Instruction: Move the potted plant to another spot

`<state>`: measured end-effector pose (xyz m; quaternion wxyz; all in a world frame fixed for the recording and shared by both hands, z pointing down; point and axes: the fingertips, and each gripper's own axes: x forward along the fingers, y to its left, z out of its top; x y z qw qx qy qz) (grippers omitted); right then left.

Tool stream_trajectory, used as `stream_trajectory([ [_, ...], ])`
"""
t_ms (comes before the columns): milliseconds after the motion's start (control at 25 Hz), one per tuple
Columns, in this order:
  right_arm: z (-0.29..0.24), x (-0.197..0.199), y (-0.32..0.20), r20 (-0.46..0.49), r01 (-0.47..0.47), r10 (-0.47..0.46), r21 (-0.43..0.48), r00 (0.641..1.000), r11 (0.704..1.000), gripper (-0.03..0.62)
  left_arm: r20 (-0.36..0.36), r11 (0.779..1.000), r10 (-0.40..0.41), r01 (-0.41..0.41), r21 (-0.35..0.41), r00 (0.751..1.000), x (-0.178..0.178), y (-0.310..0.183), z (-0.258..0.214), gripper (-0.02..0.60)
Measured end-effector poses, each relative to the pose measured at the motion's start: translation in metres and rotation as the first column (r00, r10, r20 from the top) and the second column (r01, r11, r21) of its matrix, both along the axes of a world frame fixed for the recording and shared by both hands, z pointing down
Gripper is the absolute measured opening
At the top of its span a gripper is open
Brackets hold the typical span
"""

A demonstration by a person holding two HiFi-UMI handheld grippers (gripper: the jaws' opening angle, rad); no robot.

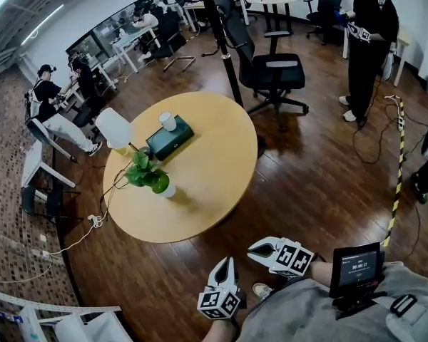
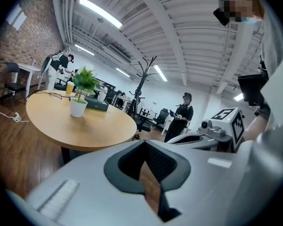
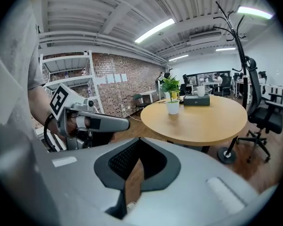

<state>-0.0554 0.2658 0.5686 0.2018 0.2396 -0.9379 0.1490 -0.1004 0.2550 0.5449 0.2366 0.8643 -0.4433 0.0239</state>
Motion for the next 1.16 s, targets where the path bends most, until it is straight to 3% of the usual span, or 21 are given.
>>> stream_trajectory([
  [680, -0.010, -0.003, -0.028, 0.013, -0.002, 0.002, 0.043, 1.000, 0.999, 0.000, 0.020, 1.000, 0.009, -0.009, 0.020, 1.000, 0.002, -0.011, -0.006, 0.000],
  [1160, -0.011, -0.001, -0.019, 0.013, -0.002, 0.002, 0.031, 1.000, 1.000, 0.000, 0.023, 0.999, 0.023, -0.024, 0.028, 0.999, 0.008, -0.004, -0.007, 0.000],
])
